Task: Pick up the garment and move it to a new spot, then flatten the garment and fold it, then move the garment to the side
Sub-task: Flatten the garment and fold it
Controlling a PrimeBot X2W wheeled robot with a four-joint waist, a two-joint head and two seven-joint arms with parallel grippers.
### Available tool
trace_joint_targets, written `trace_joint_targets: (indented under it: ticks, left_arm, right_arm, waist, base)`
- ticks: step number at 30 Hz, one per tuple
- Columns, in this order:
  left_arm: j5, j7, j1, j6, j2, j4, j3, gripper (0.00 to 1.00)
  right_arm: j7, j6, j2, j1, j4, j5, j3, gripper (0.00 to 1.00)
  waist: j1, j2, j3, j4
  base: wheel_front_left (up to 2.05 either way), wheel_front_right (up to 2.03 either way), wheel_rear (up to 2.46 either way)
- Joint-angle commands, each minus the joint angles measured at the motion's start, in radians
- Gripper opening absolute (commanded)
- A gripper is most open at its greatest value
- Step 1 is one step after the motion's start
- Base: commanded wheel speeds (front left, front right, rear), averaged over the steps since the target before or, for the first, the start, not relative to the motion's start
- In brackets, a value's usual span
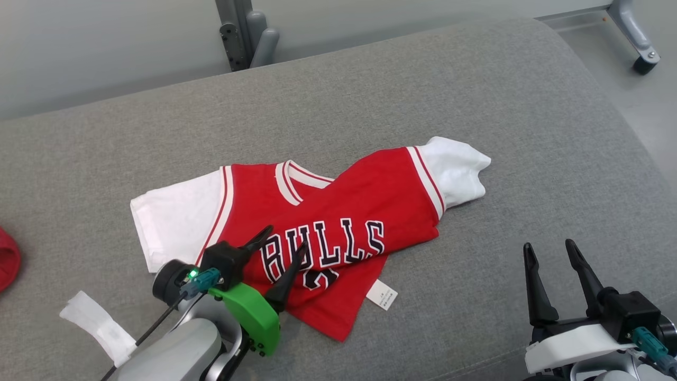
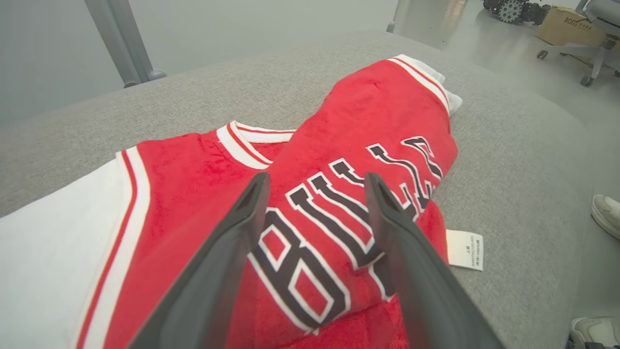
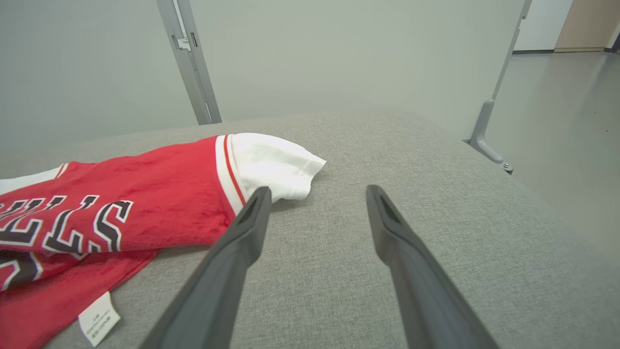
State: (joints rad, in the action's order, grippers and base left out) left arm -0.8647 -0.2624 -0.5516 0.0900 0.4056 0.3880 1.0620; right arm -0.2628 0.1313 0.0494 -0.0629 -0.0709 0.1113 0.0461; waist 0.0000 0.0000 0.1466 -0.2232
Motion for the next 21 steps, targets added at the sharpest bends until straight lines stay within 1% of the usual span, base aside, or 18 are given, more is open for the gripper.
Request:
trace_joint_targets:
  ticks: [1, 3, 11, 14, 19, 20, 21]
  left_arm:
    - [0.033, -0.003, 0.012, 0.009, 0.018, 0.006, 0.002, 1.00]
    - [0.035, -0.003, 0.026, 0.010, 0.018, 0.008, 0.004, 1.00]
    - [0.036, 0.020, 0.058, 0.019, 0.047, 0.015, 0.026, 1.00]
    - [0.043, 0.031, 0.059, 0.026, 0.048, 0.019, 0.036, 1.00]
    - [0.039, 0.048, 0.043, 0.014, 0.030, 0.057, 0.050, 1.00]
    - [0.043, 0.049, 0.032, 0.008, 0.024, 0.067, 0.053, 0.78]
    - [0.044, 0.047, 0.021, 0.004, 0.017, 0.081, 0.051, 0.30]
  right_arm:
    - [-0.003, -0.001, 0.002, -0.002, 0.001, -0.009, -0.005, 1.00]
    - [-0.003, -0.001, 0.003, 0.000, 0.000, -0.011, -0.005, 1.00]
    - [-0.003, -0.001, 0.002, -0.018, -0.004, -0.021, -0.003, 1.00]
    - [-0.003, -0.001, 0.002, -0.017, -0.005, -0.016, -0.005, 1.00]
    - [-0.003, -0.001, 0.002, -0.006, -0.006, -0.007, -0.011, 1.00]
    - [-0.003, -0.001, 0.002, -0.003, -0.007, -0.006, -0.011, 1.00]
    - [-0.003, -0.001, 0.002, 0.000, -0.007, -0.006, -0.011, 1.00]
  waist:
    - [0.0000, 0.0000, -0.010, 0.032]
    - [0.0000, 0.0000, -0.012, 0.036]
    - [0.0000, 0.0000, -0.025, 0.036]
    - [0.0000, 0.0000, -0.025, 0.034]
    - [0.0000, 0.0000, -0.017, 0.031]
    - [0.0000, 0.0000, -0.015, 0.030]
    - [0.0000, 0.0000, -0.013, 0.029]
  base:
    - [0.00, 0.00, 0.00]
    - [0.00, 0.00, 0.00]
    - [0.00, 0.00, 0.00]
    - [0.00, 0.00, 0.00]
    - [0.00, 0.00, 0.00]
    - [0.00, 0.00, 0.00]
    - [0.00, 0.00, 0.00]
